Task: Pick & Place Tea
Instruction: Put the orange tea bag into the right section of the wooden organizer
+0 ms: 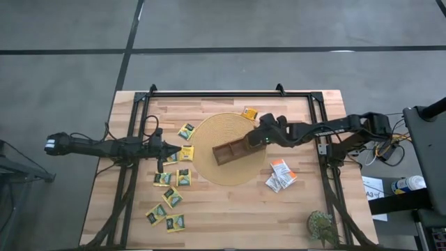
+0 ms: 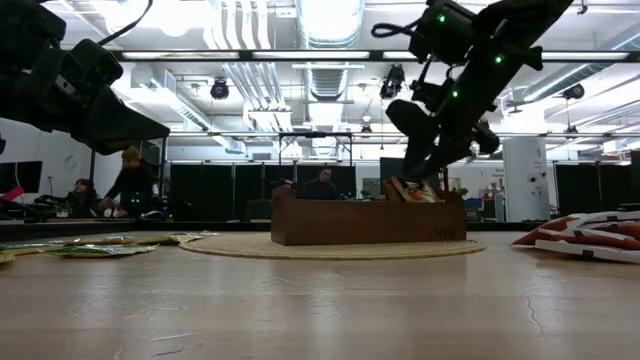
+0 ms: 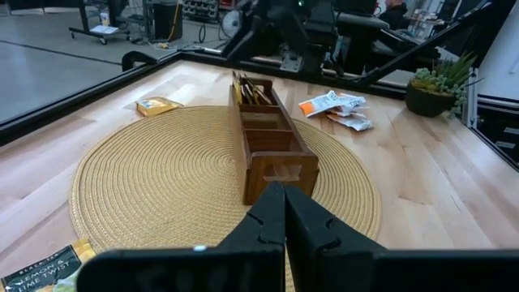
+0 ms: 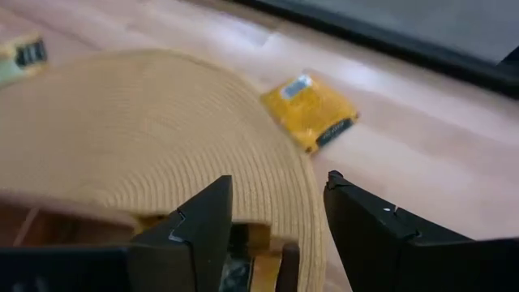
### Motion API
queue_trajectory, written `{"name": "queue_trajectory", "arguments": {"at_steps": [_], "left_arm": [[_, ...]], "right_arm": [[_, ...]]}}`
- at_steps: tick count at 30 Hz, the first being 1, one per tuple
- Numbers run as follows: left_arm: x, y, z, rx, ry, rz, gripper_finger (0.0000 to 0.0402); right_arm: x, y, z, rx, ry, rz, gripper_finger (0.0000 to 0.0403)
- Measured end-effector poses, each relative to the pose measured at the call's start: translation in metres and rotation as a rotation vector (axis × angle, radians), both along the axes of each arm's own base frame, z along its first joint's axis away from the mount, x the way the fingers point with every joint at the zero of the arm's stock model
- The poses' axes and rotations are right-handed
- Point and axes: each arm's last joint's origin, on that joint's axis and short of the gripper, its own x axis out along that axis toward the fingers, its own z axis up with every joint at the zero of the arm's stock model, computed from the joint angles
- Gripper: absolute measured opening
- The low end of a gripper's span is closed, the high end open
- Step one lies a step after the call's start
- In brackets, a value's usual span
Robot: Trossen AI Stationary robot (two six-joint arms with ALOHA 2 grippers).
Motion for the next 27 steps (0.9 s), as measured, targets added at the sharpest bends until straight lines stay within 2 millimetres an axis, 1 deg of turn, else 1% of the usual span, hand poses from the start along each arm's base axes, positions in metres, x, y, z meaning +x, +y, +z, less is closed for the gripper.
{"name": "queue_trajectory", "arguments": {"at_steps": [4, 8, 10, 15, 19, 23, 27], "left_arm": [[0.0, 0.0, 0.0, 0.0, 0.001, 0.0, 0.0], [0.0, 0.0, 0.0, 0.0, 0.001, 0.0, 0.0], [0.0, 0.0, 0.0, 0.0, 0.001, 0.0, 0.0], [0.0, 0.0, 0.0, 0.0, 0.003, 0.0, 0.0], [0.0, 0.0, 0.0, 0.0, 0.003, 0.0, 0.0], [0.0, 0.0, 0.0, 0.0, 0.003, 0.0, 0.0], [0.0, 0.0, 0.0, 0.0, 0.003, 0.0, 0.0]], "right_arm": [[0.002, 0.002, -0.008, 0.09, 0.026, 0.064, 0.0189], [0.002, 0.002, -0.009, 0.087, 0.038, 0.066, 0.0189], [0.002, 0.001, -0.006, 0.074, 0.031, 0.061, 0.0189], [0.003, -0.002, 0.011, -0.033, -0.015, -0.01, 0.0189], [0.005, -0.004, 0.02, -0.1, -0.024, -0.043, 0.0189], [0.007, -0.004, 0.023, -0.118, -0.007, -0.02, 0.0189], [0.006, -0.002, 0.021, -0.105, -0.019, -0.028, 0.0189]]}}
